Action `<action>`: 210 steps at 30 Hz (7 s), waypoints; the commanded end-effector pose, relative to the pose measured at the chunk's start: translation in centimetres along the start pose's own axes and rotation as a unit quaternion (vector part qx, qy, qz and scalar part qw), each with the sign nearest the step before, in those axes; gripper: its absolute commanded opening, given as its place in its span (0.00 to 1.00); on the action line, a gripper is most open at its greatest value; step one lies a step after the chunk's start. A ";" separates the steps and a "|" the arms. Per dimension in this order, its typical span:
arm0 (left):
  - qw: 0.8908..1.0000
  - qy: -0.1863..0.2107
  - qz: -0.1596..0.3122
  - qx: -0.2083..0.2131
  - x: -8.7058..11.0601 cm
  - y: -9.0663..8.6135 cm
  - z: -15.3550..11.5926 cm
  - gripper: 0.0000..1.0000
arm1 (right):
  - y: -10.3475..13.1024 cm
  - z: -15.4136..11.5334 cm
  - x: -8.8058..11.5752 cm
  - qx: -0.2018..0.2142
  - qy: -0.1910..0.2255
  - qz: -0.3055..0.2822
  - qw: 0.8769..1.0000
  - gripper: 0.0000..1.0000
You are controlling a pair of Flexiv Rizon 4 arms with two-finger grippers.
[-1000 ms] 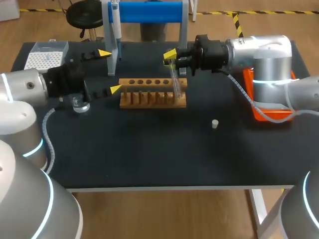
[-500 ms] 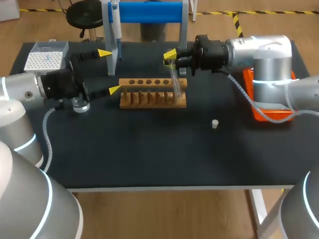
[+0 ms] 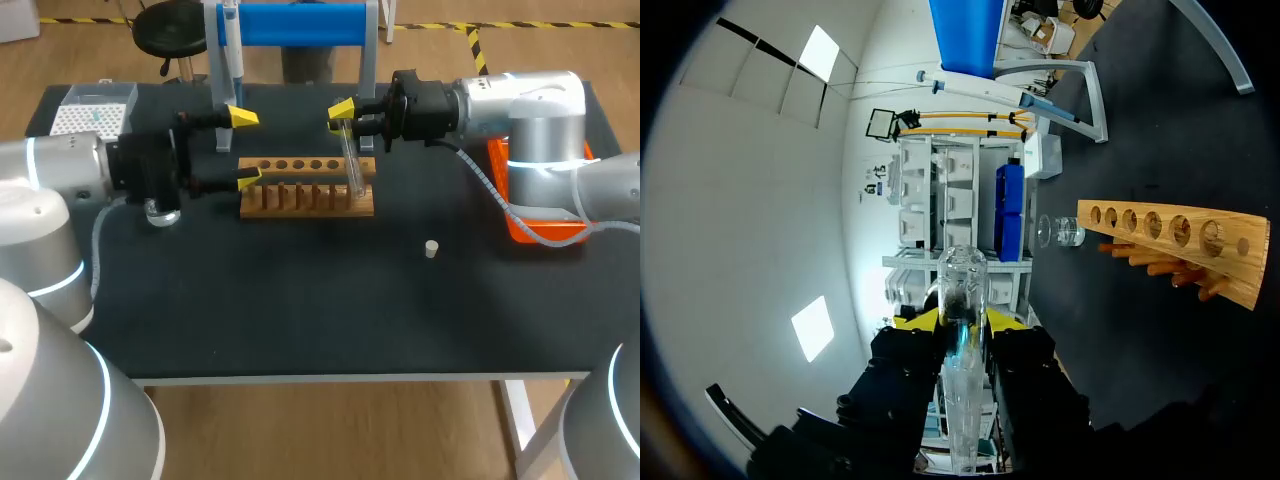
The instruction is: Invert the test tube, pick up the pipette, mount the tip to pipette, aspirate from beaker and dispense into the tube, eject the tip, return the pipette, and cap with the stopper.
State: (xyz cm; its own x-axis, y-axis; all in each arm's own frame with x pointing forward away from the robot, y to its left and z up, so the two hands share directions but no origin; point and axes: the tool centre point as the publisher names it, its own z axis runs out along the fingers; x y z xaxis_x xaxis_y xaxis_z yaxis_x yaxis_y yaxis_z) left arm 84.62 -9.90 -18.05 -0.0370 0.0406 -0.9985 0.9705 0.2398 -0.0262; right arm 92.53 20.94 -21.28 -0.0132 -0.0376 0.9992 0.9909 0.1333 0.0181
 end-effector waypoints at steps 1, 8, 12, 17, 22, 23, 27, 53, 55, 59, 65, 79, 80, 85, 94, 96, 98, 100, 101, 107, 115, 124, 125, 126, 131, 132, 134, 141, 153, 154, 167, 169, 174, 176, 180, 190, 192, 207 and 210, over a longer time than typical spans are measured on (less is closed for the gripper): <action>1.000 -0.013 0.019 0.019 1.0 1.3 2.0 1.00 | 0.0 0.0 0.1 -0.001 -0.002 0.000 1.000 0.00; 0.999 -0.021 0.029 0.031 1.5 0.9 4.5 1.00 | 0.0 0.0 0.1 -0.001 -0.002 0.000 1.000 0.00; 0.998 -0.024 0.027 0.046 2.0 0.5 5.7 1.00 | 0.0 0.0 0.1 -0.001 -0.002 0.000 1.000 0.00; 0.997 -0.021 0.021 0.072 2.1 0.1 7.0 1.00 | 0.0 0.0 0.1 -0.001 -0.002 0.000 1.000 0.00; 0.996 -0.012 0.027 0.081 2.1 -0.5 8.1 1.00 | 0.0 0.0 0.1 -0.001 -0.002 0.000 1.000 0.00; 0.996 -0.012 0.027 0.082 2.1 -0.6 8.3 1.00 | 0.0 0.0 0.1 -0.001 -0.002 0.000 1.000 0.00; 0.996 -0.009 0.029 0.086 2.1 -1.0 9.1 1.00 | 0.0 0.0 0.1 -0.001 -0.002 0.000 1.000 0.00; 0.992 -0.009 0.036 0.117 1.9 -3.4 13.6 1.00 | 0.0 0.0 0.1 -0.001 -0.002 0.000 1.000 0.00; 0.992 -0.009 0.036 0.117 1.8 -3.4 13.7 1.00 | 0.0 0.0 0.1 -0.001 -0.002 0.000 1.000 0.00; 0.993 -0.012 0.037 0.115 1.8 -3.4 13.9 1.00 | 0.0 0.0 0.1 -0.001 -0.002 0.000 1.000 0.00; 0.993 -0.011 0.037 0.114 1.8 -3.4 14.2 0.70 | 0.0 0.0 0.1 -0.001 -0.002 0.000 1.000 0.00; 0.993 -0.009 0.034 0.112 2.0 -3.6 14.2 0.05 | 0.0 0.0 0.1 -0.001 -0.002 0.000 1.000 0.00; 0.993 -0.009 0.033 0.112 2.0 -3.6 14.1 0.00 | 0.0 0.0 0.1 -0.001 -0.002 0.000 1.000 0.00; 0.993 -0.010 0.032 0.112 2.0 -3.6 14.0 0.00 | 0.0 0.0 0.1 -0.001 -0.002 0.000 1.000 0.00; 0.993 -0.007 0.030 0.113 2.1 -3.6 14.0 0.00 | 0.0 0.0 0.1 -0.001 -0.002 0.000 1.000 1.00; 0.993 -0.007 0.030 0.113 2.1 -3.6 14.0 0.00 | 0.0 0.0 0.1 -0.001 -0.002 0.000 1.000 1.00; 0.993 -0.007 0.030 0.113 2.1 -3.6 14.0 0.00 | 0.0 0.0 0.1 -0.001 -0.002 0.000 1.000 1.00; 0.993 -0.007 0.030 0.113 2.1 -3.6 14.0 0.00 | 0.0 0.0 0.1 -0.001 -0.002 0.000 1.000 1.00; 0.993 -0.007 0.030 0.113 2.1 -3.6 14.0 0.00 | 0.0 0.0 0.1 -0.001 -0.002 0.000 1.000 1.00; 0.993 -0.007 0.030 0.113 2.1 -3.6 14.0 0.00 | -0.4 -0.2 0.5 -0.012 -0.026 -0.057 0.998 1.00; 0.993 -0.007 0.030 0.113 2.1 -3.6 14.0 0.00 | -2.6 -4.0 1.0 -0.039 -0.108 -0.279 0.953 1.00; 0.993 -0.007 0.030 0.113 2.1 -3.6 14.0 0.00 | -4.1 -7.7 0.1 -0.072 -0.163 -0.443 0.879 1.00; 0.993 -0.007 0.030 0.113 2.1 -3.6 14.0 0.00 | -4.2 -7.9 -0.4 -0.072 -0.173 -0.460 0.868 1.00; 0.993 -0.007 0.030 0.113 2.1 -3.6 14.0 0.00 | -4.4 -8.0 -0.8 -0.072 -0.175 -0.471 0.862 1.00; 0.993 -0.007 0.030 0.113 2.1 -3.6 14.0 0.00 | -4.4 -8.5 -3.2 -0.080 -0.203 -0.520 0.826 1.00; 0.993 -0.007 0.030 0.113 2.1 -3.6 14.0 0.00 | -4.4 -8.5 -3.7 -0.078 -0.208 -0.521 0.824 1.00; 0.993 -0.007 0.030 0.113 2.1 -3.6 14.0 0.00 | -4.2 -8.5 -4.6 -0.081 -0.216 -0.516 0.825 1.00; 0.993 -0.007 0.030 0.113 2.1 -3.6 14.0 0.00 | -3.8 -8.4 -6.4 -0.080 -0.245 -0.565 0.784 1.00; 0.993 -0.007 0.030 0.113 2.1 -3.6 14.0 0.00 | -2.6 -8.4 -9.3 -0.046 -0.293 -0.598 0.745 1.00; 0.993 -0.007 0.030 0.113 2.1 -3.6 14.0 0.00 | -2.6 -8.4 -9.3 -0.044 -0.294 -0.596 0.746 1.00; 0.993 -0.007 0.030 0.113 2.1 -3.6 14.0 0.00 | -1.8 -8.0 -11.1 -0.040 -0.328 -0.607 0.723 1.00; 0.993 -0.007 0.030 0.113 2.1 -3.6 14.0 0.00 | -1.7 -7.8 -11.3 -0.040 -0.330 -0.613 0.717 1.00; 0.993 -0.007 0.030 0.113 2.1 -3.6 14.0 0.00 | -1.5 -7.3 -12.0 -0.033 -0.336 -0.628 0.701 1.00; 0.993 -0.007 0.030 0.113 2.1 -3.6 14.0 0.00 | -1.5 -7.2 -12.1 -0.030 -0.336 -0.631 0.698 1.00; 0.993 -0.007 0.030 0.113 2.1 -3.6 14.0 0.00 | -1.3 -6.7 -12.2 -0.030 -0.340 -0.637 0.691 1.00; 0.993 -0.007 0.030 0.113 2.1 -3.6 14.0 0.00 | -0.7 -5.8 -12.8 -0.034 -0.350 -0.635 0.688 1.00; 0.993 -0.007 0.030 0.113 2.1 -3.6 14.0 0.00 | -0.5 -5.6 -12.9 -0.034 -0.352 -0.635 0.687 1.00; 0.993 -0.007 0.030 0.113 2.1 -3.6 14.0 0.00 | 0.1 -5.1 -13.3 -0.039 -0.360 -0.633 0.684 1.00; 0.993 -0.007 0.030 0.113 2.1 -3.6 14.0 0.00 | 0.1 -5.0 -13.4 -0.038 -0.361 -0.634 0.683 1.00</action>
State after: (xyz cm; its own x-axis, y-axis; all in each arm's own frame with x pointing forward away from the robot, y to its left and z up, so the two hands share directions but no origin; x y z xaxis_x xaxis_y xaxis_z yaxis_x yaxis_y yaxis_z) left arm 84.38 -24.16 -20.66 0.0218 0.0344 -0.9992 0.9997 0.0123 0.0222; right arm 93.45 16.20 -34.64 -0.9050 0.4217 -0.0565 0.1261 0.3928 0.9109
